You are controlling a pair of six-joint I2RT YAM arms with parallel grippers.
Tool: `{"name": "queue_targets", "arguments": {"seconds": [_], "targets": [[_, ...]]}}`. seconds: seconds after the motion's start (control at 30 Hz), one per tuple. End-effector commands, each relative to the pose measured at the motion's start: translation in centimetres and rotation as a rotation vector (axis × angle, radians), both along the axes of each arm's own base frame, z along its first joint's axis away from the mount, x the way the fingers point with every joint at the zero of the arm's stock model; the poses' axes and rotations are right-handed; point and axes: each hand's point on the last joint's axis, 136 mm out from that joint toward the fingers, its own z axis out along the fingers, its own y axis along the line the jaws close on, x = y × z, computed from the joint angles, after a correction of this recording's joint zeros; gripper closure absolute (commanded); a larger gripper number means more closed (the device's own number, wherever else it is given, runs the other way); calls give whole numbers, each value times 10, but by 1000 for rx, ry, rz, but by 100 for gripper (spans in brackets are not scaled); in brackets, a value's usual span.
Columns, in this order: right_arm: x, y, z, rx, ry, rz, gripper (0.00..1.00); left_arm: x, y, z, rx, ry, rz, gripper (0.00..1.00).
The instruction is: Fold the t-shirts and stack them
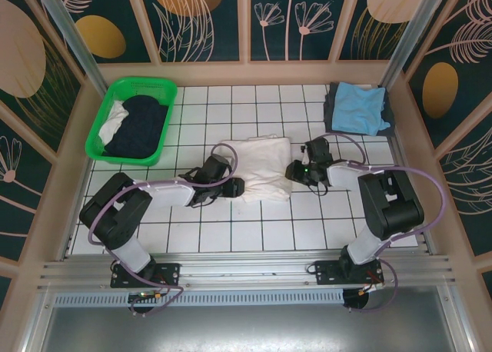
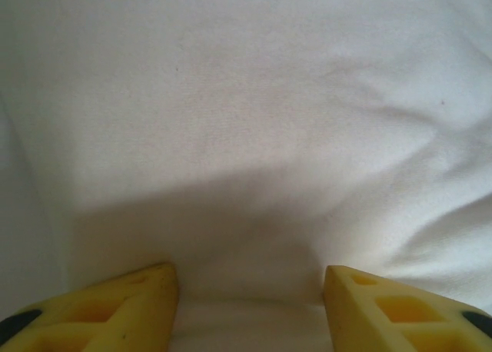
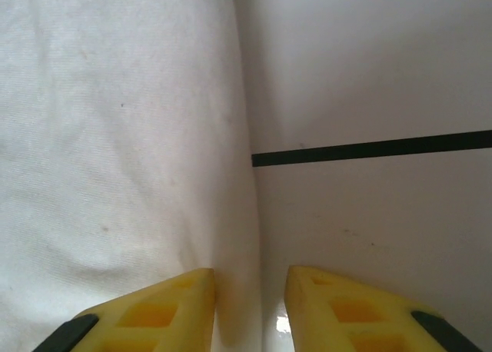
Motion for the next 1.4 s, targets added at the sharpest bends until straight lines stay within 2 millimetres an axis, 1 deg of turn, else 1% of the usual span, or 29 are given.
{"name": "queue_targets", "arguments": {"seconds": [0.0, 0.07, 0.1, 0.13, 0.2, 0.23, 0.27, 0.37, 0.47, 0.57, 0.67, 0.7, 0.77, 0.83, 0.9, 1.03, 1.1, 1.17, 1.2, 1.27, 1.37], "targets": [[-15, -11, -4, -18, 42, -7, 62, -8, 24, -15, 101, 41, 45, 40], [-9, -4, 13, 26, 0, 5, 50, -3, 22, -10, 107, 27, 42, 40], [-6, -1, 21, 50, -26, 8, 40, -1, 22, -10, 115, 24, 43, 41], [-2, 1, 26, 72, -41, 4, 33, 1, 24, -11, 136, 27, 54, 42], [10, 4, 33, 116, -57, -13, 25, 5, 28, -15, 179, 42, 62, 45], [16, 5, 33, 126, -61, -21, 23, 7, 27, -15, 183, 44, 62, 46], [22, 6, 29, 123, -54, -32, 23, 7, 26, -22, 192, 55, 55, 48], [33, 16, 17, 147, -12, -31, 23, 9, 23, -27, 193, 62, 49, 49], [35, 30, 10, 142, 14, -19, 23, 12, 23, -27, 204, 57, 51, 49], [28, 50, 4, 126, 53, 14, 23, 13, 27, -29, 225, 56, 57, 49], [14, 68, 1, 125, 95, 36, 24, 12, 37, -35, 285, 82, 72, 49], [11, 71, 0, 119, 108, 38, 25, 11, 40, -36, 298, 84, 76, 49], [9, 73, -3, 98, 142, 27, 26, 12, 43, -36, 299, 84, 79, 49], [12, 73, -6, 71, 172, 25, 30, 13, 40, -35, 288, 80, 73, 49], [17, 73, -6, 39, 186, 25, 31, 15, 38, -33, 274, 73, 70, 49], [22, 81, 1, 25, 195, 41, 35, 17, 37, -31, 269, 65, 63, 49], [22, 92, 9, 60, 190, 73, 39, 16, 39, -33, 272, 67, 59, 49], [16, 112, 27, 174, 193, 155, 50, 15, 43, -37, 281, 84, 57, 51], [13, 115, 36, 204, 184, 169, 53, 15, 44, -38, 285, 95, 54, 52], [14, 110, 50, 189, 149, 153, 55, 13, 47, -41, 293, 111, 43, 53], [18, 104, 66, 213, 114, 135, 54, 16, 51, -37, 304, 100, 45, 54]]}}
